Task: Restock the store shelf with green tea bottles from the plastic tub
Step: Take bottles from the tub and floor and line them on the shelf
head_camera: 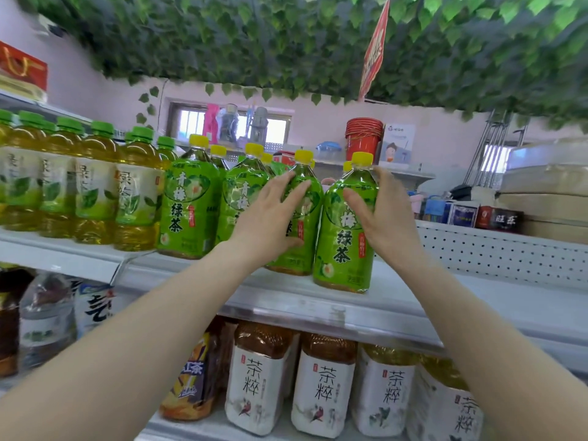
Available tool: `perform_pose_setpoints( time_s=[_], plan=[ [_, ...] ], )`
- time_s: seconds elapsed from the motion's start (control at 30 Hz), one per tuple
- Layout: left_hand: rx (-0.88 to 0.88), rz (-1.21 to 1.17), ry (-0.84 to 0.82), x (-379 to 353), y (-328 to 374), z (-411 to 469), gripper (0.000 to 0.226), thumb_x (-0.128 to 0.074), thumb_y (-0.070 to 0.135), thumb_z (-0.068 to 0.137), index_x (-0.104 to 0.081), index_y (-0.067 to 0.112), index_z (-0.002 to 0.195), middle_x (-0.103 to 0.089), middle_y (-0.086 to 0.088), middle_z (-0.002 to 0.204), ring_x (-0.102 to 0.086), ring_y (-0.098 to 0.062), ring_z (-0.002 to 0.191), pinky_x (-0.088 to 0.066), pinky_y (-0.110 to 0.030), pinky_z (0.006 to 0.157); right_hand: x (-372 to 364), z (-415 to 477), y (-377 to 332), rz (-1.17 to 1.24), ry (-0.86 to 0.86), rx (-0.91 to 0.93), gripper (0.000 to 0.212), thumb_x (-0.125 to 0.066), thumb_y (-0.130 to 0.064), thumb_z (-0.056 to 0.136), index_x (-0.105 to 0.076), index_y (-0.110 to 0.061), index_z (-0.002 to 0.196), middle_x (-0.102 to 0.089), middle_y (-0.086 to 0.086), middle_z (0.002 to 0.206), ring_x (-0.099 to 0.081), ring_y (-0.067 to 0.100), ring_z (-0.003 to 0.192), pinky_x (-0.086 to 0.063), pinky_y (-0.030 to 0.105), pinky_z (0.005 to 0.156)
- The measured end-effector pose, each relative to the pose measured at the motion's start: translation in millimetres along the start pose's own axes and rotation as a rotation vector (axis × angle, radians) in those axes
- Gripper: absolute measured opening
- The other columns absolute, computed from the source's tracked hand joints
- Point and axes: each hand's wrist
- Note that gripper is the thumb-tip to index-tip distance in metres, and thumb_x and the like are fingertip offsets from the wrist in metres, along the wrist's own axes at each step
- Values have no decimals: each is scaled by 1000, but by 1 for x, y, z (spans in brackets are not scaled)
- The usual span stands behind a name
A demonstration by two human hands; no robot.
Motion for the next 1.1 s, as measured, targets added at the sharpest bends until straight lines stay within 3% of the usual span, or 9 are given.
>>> perform_pose_setpoints(
  time_s=[0.07, 0.13, 0.2, 0.37, 0.7, 0.93, 1.1],
  plan=[
    [1, -1, 0, 0, 0, -1, 111, -82, 39, 73, -8, 34, 155, 1, 4, 163, -4, -24, 150, -36, -50, 112, 6, -17, -10, -206, -9, 150, 93, -56, -64, 84, -16, -18, 155, -28, 12, 154, -27, 28, 142, -32, 44, 113],
    [1, 0, -13, 0, 0, -1, 115, -84, 37, 70, -7, 34, 155, 2, 4, 163, -3, -24, 150, -36, -50, 112, 9, -36, -14, -456, -150, 299, 113, -61, -68, 76, 0, -19, 157, 1, 15, 163, -1, 33, 151, -13, 46, 120],
    [0, -3, -18, 0, -1, -2, 119, -87, 33, 68, -7, 34, 155, 4, 6, 163, -2, -24, 150, -38, -51, 110, 8, -47, -7, -573, -257, 373, 124, -66, -69, 71, 8, -18, 157, 20, 15, 162, 16, 35, 149, -5, 50, 120],
    [-20, 0, -4, -5, -1, -3, 126, -89, 37, 62, -4, 33, 155, 7, 5, 162, 1, -24, 150, -42, -51, 107, -2, -44, 10, -681, -297, 382, 127, -65, -71, 67, 3, -11, 156, 16, 19, 161, 16, 38, 148, -4, 50, 121],
    [-1, 56, -11, -9, 4, -3, 135, -90, 46, 57, 4, 32, 154, 12, 3, 161, 4, -25, 150, -43, -48, 105, -16, -29, 29, -633, -316, 390, 123, -53, -74, 65, -8, -6, 157, 5, 21, 162, 10, 38, 149, -5, 50, 121],
    [13, 135, 7, -10, 10, -4, 134, -87, 51, 59, 5, 31, 155, 12, 1, 161, 3, -26, 150, -46, -44, 101, -18, -23, 36, -640, -335, 403, 125, -66, -68, 69, -1, -9, 157, 14, 18, 161, 16, 37, 148, 1, 46, 121],
    [15, 184, 17, -14, 14, -4, 133, -85, 53, 61, 7, 30, 155, 13, -1, 162, 5, -27, 150, -49, -42, 97, -16, -23, 36, -689, -336, 407, 122, -44, -78, 66, -1, -10, 157, 11, 20, 162, 12, 39, 149, -6, 50, 122]
  ],
)
Point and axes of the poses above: each hand's wrist, its own z-axis towards the middle knuckle, its own x-axis out of the back of the hand, y = z × x
